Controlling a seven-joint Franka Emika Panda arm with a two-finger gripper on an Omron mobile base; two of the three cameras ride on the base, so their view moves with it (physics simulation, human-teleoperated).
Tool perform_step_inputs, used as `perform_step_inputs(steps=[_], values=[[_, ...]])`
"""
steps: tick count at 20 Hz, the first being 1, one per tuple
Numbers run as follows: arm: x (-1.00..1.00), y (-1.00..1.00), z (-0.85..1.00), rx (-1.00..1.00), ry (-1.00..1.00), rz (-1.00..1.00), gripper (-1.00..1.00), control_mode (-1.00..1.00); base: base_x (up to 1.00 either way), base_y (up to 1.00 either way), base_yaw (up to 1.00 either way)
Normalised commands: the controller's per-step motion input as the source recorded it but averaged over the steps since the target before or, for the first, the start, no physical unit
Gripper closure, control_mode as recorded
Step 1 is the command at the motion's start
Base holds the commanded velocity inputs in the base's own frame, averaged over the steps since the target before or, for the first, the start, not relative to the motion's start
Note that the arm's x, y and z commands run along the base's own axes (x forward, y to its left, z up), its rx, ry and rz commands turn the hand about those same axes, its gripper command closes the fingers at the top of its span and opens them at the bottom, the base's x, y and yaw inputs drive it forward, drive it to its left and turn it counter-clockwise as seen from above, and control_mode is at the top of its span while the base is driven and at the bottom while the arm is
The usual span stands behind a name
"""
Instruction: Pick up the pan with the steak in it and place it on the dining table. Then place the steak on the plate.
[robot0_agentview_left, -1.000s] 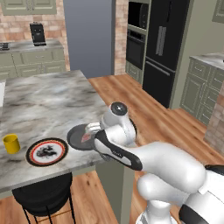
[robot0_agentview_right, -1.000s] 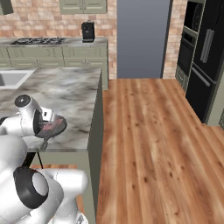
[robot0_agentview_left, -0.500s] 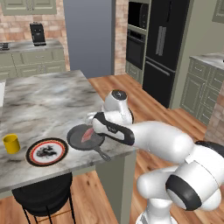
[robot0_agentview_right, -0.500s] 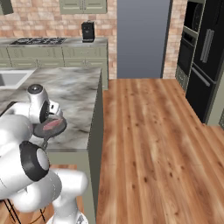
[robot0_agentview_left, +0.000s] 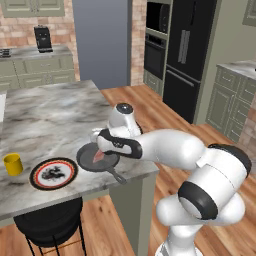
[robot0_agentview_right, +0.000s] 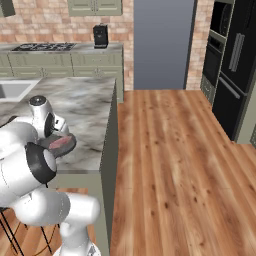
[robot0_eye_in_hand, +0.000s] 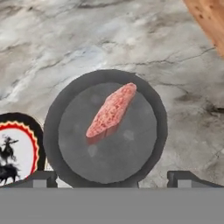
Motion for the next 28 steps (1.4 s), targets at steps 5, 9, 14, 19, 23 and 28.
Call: perform_step_inputs(steps=[5, 9, 14, 19, 23, 28], values=[[0.36, 0.15, -0.16, -0.02, 0.02, -0.11, -1.0, -1.0, 0.0, 0.0, 0.0], [0.38, 0.0, -0.18, -0.03, 0.02, -0.09, -1.0, -1.0, 0.0, 0.0, 0.0], [0.41, 0.0, -0.3, -0.02, 0.05, -0.06, -1.0, -1.0, 0.0, 0.0, 0.0], [0.34, 0.03, -0.32, 0.0, 0.06, -0.04, -1.0, -1.0, 0.0, 0.0, 0.0], [0.1, 0.03, -0.11, 0.0, 0.02, -0.01, -1.0, -1.0, 0.0, 0.0, 0.0], [0.0, 0.04, -0.15, 0.0, 0.03, 0.0, -1.0, -1.0, 0.0, 0.0, 0.0]])
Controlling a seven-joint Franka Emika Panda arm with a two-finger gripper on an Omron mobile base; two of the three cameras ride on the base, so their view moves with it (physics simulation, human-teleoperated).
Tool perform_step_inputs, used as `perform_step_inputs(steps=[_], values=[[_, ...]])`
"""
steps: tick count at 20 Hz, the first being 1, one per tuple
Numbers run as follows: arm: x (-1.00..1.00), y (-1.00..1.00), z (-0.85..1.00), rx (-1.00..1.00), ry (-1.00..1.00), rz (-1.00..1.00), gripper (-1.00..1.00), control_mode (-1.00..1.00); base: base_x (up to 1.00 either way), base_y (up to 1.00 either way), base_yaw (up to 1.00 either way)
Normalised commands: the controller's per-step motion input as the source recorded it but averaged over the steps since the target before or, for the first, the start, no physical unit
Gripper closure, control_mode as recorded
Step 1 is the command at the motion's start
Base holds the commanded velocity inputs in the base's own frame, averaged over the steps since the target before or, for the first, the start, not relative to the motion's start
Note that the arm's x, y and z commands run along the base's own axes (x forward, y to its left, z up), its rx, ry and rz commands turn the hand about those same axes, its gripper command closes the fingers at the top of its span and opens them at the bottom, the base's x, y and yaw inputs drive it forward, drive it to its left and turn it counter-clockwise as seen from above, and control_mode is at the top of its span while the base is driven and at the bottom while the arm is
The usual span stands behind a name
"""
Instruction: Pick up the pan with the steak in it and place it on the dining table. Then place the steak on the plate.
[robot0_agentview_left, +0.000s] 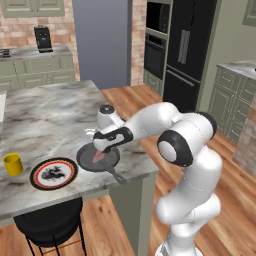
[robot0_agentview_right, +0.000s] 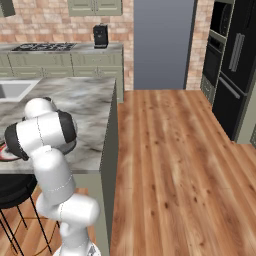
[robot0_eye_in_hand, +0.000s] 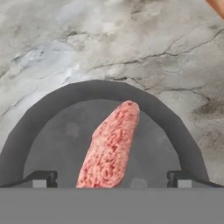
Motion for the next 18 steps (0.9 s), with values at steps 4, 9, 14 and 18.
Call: perform_step_inputs(steps=[4, 9, 14, 18], values=[[0.02, 0.08, -0.3, 0.0, 0.03, 0.0, -1.0, -1.0, 0.0, 0.0, 0.0], [0.08, 0.0, -0.35, 0.0, 0.02, 0.0, -1.0, -1.0, 0.0, 0.0, 0.0], [0.13, 0.0, -0.31, 0.0, 0.0, 0.0, -1.0, -1.0, 0.0, 0.0, 0.0], [0.19, 0.06, -0.24, 0.0, 0.0, -0.01, -1.0, -1.0, 0.0, 0.0, 0.0]])
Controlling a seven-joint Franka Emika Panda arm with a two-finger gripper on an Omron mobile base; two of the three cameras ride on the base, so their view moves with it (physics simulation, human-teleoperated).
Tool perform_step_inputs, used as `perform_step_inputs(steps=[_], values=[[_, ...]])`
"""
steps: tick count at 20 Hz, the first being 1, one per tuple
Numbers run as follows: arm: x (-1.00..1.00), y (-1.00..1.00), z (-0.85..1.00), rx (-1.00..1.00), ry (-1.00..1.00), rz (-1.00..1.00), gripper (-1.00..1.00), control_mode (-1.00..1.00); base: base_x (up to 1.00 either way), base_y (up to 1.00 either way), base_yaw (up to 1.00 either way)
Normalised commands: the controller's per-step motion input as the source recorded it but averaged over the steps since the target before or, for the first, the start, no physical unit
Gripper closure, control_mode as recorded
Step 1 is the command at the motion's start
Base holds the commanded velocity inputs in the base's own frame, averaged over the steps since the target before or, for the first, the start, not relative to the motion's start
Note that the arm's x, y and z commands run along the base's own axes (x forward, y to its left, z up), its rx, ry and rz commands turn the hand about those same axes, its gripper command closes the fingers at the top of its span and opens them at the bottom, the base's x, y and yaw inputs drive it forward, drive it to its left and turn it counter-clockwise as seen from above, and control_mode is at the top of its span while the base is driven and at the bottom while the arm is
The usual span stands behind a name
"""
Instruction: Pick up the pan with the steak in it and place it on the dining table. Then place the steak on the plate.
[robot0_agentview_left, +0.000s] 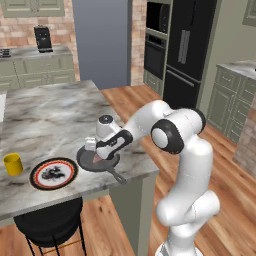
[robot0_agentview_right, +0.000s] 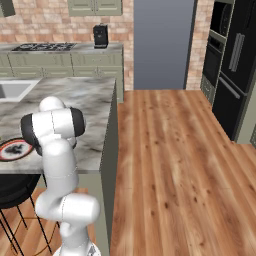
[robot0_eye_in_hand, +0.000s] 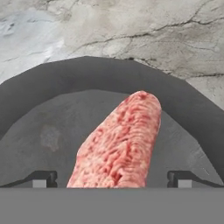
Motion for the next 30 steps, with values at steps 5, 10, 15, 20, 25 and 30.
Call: perform_step_inputs(steps=[5, 10, 15, 20, 25, 30], values=[[0.18, 0.1, -0.15, 0.0, 0.0, -0.01, -1.0, -1.0, 0.0, 0.0, 0.0], [0.08, 0.19, -0.23, -0.01, 0.07, -0.01, -1.0, -1.0, 0.0, 0.0, 0.0], [0.0, 0.07, -0.29, -0.01, 0.07, 0.0, -1.0, -1.0, 0.0, 0.0, 0.0], [0.06, 0.08, -0.02, -0.01, 0.01, -0.01, -1.0, -1.0, 0.0, 0.0, 0.0], [0.03, 0.19, -0.09, -0.03, 0.0, -0.02, -1.0, -1.0, 0.0, 0.0, 0.0], [0.05, 0.06, -0.08, -0.02, 0.0, 0.0, -1.0, -1.0, 0.0, 0.0, 0.0]])
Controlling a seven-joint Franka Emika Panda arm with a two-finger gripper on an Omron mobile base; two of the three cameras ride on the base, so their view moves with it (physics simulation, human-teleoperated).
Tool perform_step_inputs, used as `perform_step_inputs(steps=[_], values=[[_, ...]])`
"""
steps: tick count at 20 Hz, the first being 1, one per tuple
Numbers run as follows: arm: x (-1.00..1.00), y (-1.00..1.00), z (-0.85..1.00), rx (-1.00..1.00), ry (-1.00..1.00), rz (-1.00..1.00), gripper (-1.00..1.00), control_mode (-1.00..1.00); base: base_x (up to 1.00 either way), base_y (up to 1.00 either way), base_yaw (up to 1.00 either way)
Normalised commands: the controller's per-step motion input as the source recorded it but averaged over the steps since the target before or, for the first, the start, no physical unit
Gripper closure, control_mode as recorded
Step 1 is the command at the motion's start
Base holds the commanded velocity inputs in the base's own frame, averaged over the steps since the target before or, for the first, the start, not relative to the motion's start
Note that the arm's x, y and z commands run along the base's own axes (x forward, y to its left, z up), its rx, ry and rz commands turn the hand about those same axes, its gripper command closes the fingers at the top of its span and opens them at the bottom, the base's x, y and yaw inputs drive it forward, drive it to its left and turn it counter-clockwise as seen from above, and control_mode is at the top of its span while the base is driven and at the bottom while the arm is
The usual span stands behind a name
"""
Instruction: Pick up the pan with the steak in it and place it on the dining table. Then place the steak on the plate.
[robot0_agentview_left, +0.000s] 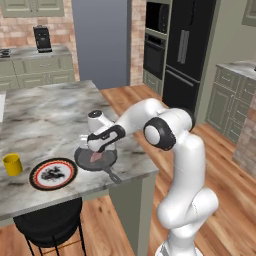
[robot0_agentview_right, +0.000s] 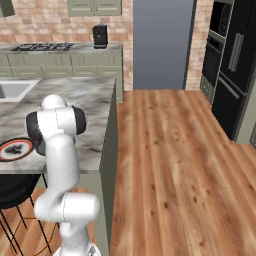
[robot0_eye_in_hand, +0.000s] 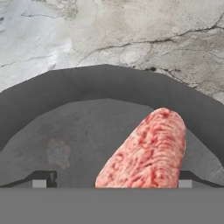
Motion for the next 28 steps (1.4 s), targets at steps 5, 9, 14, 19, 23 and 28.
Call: perform_step_inputs(steps=[5, 9, 14, 19, 23, 28], values=[[-0.04, 0.11, -0.36, -0.09, 0.03, 0.0, 1.0, -1.0, 0.0, 0.0, 0.0], [-0.14, 0.07, -0.58, -0.1, 0.02, 0.0, 1.0, -1.0, 0.0, 0.0, 0.0], [-0.03, 0.0, -0.15, -0.01, 0.0, 0.0, -1.0, -1.0, 0.0, 0.0, 0.0], [0.0, 0.0, 0.0, 0.0, 0.0, 0.0, -1.0, -1.0, 0.0, 0.0, 0.0], [0.0, 0.0, 0.0, 0.0, 0.0, 0.0, -1.0, -1.0, 0.0, 0.0, 0.0], [-0.02, 0.01, -0.02, 0.0, 0.0, 0.0, -1.0, -1.0, 0.0, 0.0, 0.0]])
